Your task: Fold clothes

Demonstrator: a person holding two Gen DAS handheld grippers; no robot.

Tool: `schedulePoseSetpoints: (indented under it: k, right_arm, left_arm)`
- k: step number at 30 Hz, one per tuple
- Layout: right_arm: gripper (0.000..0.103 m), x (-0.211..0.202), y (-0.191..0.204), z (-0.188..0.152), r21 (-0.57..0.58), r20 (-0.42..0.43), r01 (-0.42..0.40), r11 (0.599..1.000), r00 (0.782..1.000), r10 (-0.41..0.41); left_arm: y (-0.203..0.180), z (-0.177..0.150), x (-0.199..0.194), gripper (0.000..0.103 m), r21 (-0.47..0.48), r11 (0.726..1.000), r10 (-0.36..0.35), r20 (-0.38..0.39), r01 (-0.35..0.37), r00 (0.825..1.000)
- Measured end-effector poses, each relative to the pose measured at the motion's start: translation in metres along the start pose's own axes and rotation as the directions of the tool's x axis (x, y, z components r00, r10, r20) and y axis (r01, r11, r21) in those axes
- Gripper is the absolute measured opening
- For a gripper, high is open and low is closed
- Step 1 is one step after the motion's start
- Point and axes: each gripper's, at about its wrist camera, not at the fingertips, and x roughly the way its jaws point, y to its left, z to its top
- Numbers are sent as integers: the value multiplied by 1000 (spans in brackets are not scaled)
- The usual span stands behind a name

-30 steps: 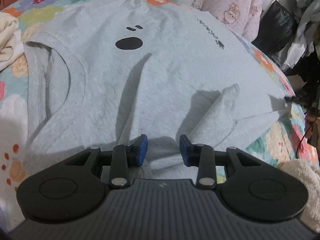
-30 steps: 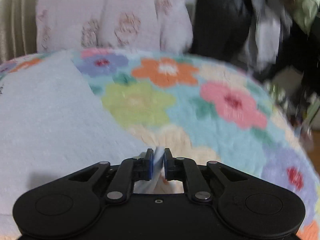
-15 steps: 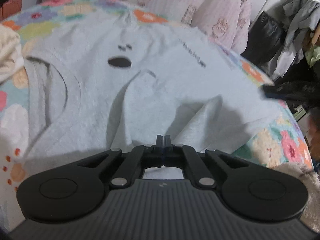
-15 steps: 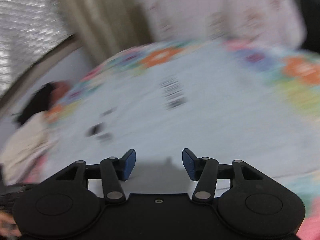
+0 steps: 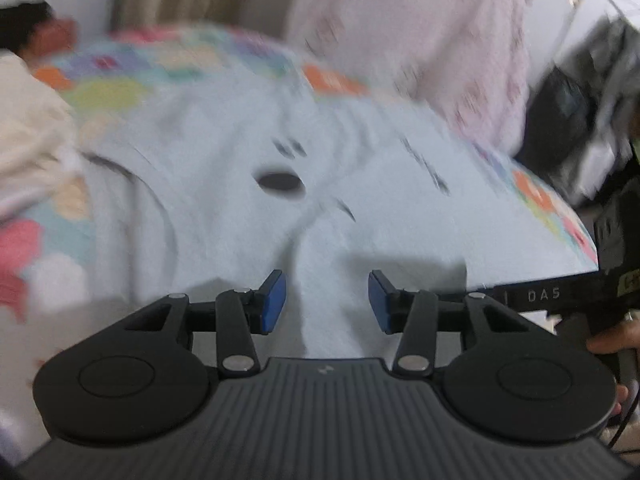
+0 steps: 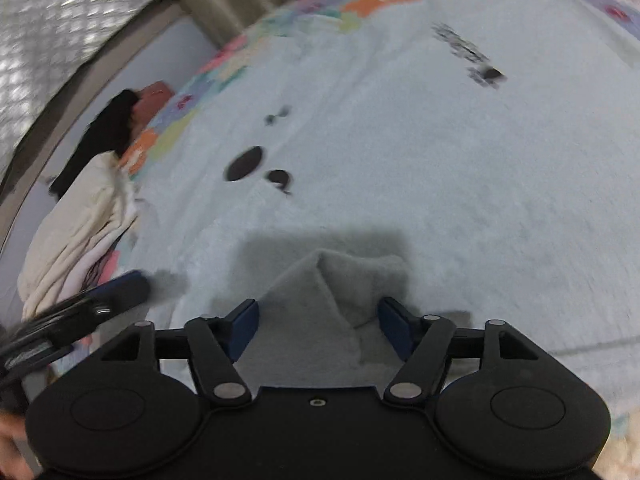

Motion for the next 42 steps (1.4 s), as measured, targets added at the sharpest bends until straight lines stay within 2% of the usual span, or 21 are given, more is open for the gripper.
schedulePoseSetpoints:
  k: [2, 7, 9, 12, 16, 18, 19, 20, 22, 24, 25, 26, 27, 28, 29, 31, 33, 35, 37, 39, 42]
  right_arm:
    - [11, -6, 9, -8, -55, -32, -59, 997, 998, 57]
    - [10, -52, 43, -50, -306, -138, -72, 949, 990, 31]
    - [20, -72, 56, -72, -404, -182, -56, 913, 983, -20]
    - [36, -88, 62, -92, -453, -194, -41, 891, 980, -53]
    - [42, -97, 54, -85, -354, -147, -36, 935, 989, -18]
    - [46, -100, 47, -75, -266, -95, -31, 963, 995, 6]
    - [50, -103, 42, -72, -219, -75, -52, 974, 997, 37]
    - [60, -101, 36, -66, -155, -63, -90, 984, 995, 81]
    - [65, -88, 22, -59, -42, -84, -137, 990, 987, 133]
    - [64, -63, 9, -52, 60, -114, -119, 991, 986, 126]
    - [64, -56, 8, -53, 61, -112, -98, 993, 988, 104]
    - [50, -49, 9, -53, 53, -108, -74, 996, 991, 79]
    - [17, -42, 10, -54, 45, -103, -50, 998, 993, 54]
    - [9, -39, 13, -56, 15, -109, -39, 999, 993, 40]
    - [8, -41, 20, -60, -34, -115, -39, 999, 993, 35]
    - [8, -56, 38, -69, -153, -107, -39, 987, 994, 23]
    - [12, -74, 55, -81, -274, -121, -31, 961, 993, -3]
    - [17, -85, 65, -93, -368, -155, -36, 929, 988, -23]
    - [29, -95, 73, -107, -445, -190, -57, 894, 981, -32]
    - [41, -102, 80, -118, -512, -213, -80, 855, 976, -36]
    - [44, -109, 89, -126, -589, -206, -63, 806, 976, -73]
  left_arm:
    - [-2, -8, 10, 1, -6, 1000, -3, -82, 2, 997]
    - [-31, -30, -56, 0, 62, 995, -69, -75, 74, 995]
    - [-41, -46, -79, 0, 87, 994, -58, -92, 66, 994]
    - [-47, -70, -84, 0, 96, 995, -10, -173, 27, 985]
    - [-48, -63, -89, 5, 149, 985, 108, -100, -93, 989]
    - [-49, -52, -93, 23, 173, 980, 108, -46, -99, 993]
    - [-48, -48, -93, 42, 180, 980, 95, -31, -88, 995]
    - [-47, -42, -90, 49, 189, 979, 84, -29, -77, 996]
    - [-44, -28, -72, 49, 210, 976, 63, -57, -50, 996]
    - [-44, -19, -49, 50, 252, 966, 86, -85, -62, 993]
    - [-44, -18, -38, 50, 276, 958, 100, -90, -72, 991]
    - [-43, -17, -26, 47, 300, 950, 114, -92, -82, 989]
    - [-42, -19, -16, 43, 310, 948, 113, -113, -73, 987]
    - [-41, -21, -7, 4, 297, 954, 88, -154, -39, 984]
    - [-37, -24, -5, 2, 247, 969, 57, -195, -8, 979]
    - [-30, -30, -17, 2, 156, 987, -6, -242, 45, 970]
    - [-33, -39, -42, 2, 143, 986, -45, -247, 83, 968]
    - [-39, -52, -67, 2, 169, 981, -49, -254, 94, 966]
    - [-44, -63, -87, 2, 188, 977, -50, -265, 102, 963]
    - [-42, -67, -94, 3, 186, 980, -20, -272, 72, 962]
    - [-38, -71, -106, 3, 167, 986, 22, -272, 24, 962]
